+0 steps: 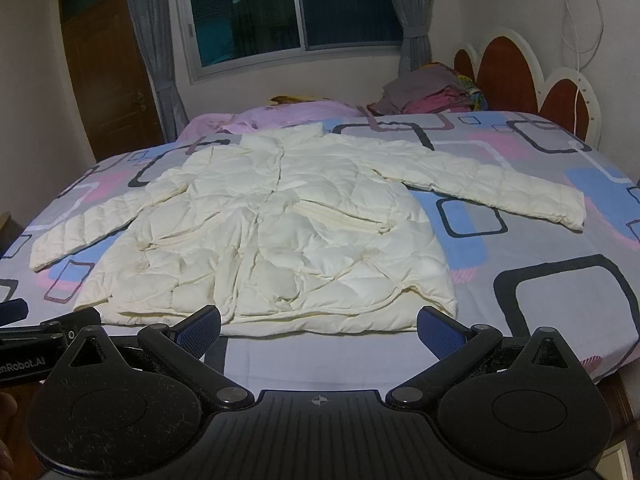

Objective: Fold large clothes

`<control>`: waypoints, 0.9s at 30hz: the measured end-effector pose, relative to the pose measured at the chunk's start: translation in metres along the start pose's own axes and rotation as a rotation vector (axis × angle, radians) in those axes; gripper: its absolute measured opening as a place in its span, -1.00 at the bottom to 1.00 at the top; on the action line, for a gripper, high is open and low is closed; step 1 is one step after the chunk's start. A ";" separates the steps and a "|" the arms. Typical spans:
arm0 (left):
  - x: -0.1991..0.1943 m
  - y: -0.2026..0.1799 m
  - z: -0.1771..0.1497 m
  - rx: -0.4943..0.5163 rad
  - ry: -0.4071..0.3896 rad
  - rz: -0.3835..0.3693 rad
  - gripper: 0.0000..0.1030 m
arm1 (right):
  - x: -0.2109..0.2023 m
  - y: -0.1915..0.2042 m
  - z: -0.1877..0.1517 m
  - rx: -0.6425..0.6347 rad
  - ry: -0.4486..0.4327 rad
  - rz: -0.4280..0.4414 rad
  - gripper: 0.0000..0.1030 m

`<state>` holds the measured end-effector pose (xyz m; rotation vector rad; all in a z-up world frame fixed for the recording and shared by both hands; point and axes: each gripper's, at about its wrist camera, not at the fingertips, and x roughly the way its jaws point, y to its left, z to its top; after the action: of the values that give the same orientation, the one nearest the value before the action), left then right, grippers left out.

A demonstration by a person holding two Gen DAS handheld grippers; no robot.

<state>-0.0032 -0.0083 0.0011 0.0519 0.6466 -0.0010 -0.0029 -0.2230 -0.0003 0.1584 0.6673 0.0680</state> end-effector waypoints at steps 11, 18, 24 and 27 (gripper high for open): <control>-0.001 0.002 -0.001 -0.002 -0.002 0.001 1.00 | 0.000 0.000 0.000 0.001 -0.001 0.001 1.00; -0.002 0.001 -0.002 -0.002 -0.005 0.001 1.00 | 0.000 0.000 0.000 0.002 -0.001 0.001 1.00; -0.002 -0.001 -0.001 0.000 -0.005 0.002 1.00 | -0.002 -0.002 0.000 0.006 -0.004 0.003 1.00; -0.003 -0.003 -0.001 0.000 -0.005 0.003 1.00 | -0.002 -0.003 0.001 0.006 -0.004 0.006 1.00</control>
<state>-0.0060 -0.0108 0.0018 0.0532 0.6418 0.0022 -0.0039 -0.2261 0.0013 0.1665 0.6635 0.0716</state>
